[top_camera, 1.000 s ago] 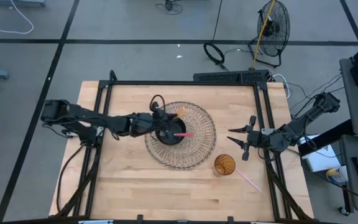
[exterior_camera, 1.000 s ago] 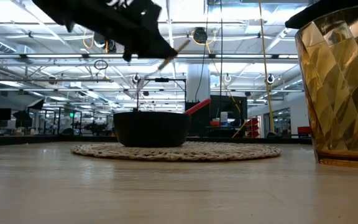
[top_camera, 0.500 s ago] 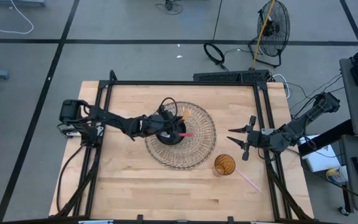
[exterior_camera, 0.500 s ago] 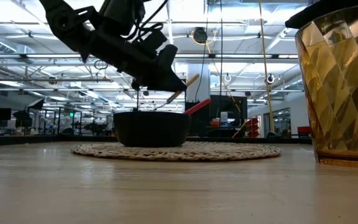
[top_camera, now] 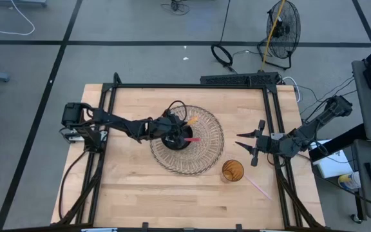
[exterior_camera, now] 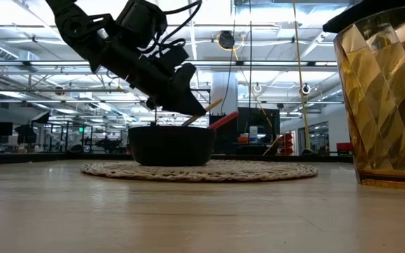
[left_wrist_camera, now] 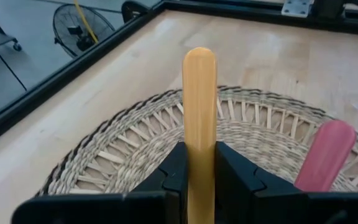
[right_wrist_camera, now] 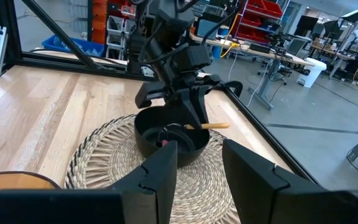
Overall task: Pick & Place Utensil
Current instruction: Put the yellow spoon into the black bowl
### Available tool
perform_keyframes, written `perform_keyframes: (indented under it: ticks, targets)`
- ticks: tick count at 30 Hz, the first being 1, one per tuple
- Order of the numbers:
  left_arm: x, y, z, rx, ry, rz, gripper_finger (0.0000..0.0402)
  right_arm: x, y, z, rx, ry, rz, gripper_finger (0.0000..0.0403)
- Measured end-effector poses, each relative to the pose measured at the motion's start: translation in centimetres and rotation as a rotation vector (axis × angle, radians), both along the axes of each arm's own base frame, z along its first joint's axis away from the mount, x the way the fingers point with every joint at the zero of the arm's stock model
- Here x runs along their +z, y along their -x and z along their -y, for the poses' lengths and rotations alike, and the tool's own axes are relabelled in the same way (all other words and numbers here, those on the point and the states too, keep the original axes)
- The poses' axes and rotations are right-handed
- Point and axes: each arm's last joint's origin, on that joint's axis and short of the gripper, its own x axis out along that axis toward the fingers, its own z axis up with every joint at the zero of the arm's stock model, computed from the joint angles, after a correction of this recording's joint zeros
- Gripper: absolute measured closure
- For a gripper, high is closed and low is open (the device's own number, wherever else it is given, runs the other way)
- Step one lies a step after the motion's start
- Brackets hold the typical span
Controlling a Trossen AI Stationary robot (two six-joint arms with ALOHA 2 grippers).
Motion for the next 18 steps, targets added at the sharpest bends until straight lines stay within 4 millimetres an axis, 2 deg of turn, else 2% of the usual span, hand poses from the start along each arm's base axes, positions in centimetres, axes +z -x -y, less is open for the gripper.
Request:
perform_keyframes:
  ticks: [8, 18]
  targets:
    - [-0.01, -0.02, 0.08, -0.016, 0.008, 0.000, 0.0321, 0.00, 0.00, 0.00, 0.000, 0.000, 0.000, 0.0275]
    - [-0.01, -0.01, 0.02, -0.013, 0.009, 0.001, 0.0322, 0.00, 0.00, 0.00, 0.000, -0.001, 0.001, 0.0275]
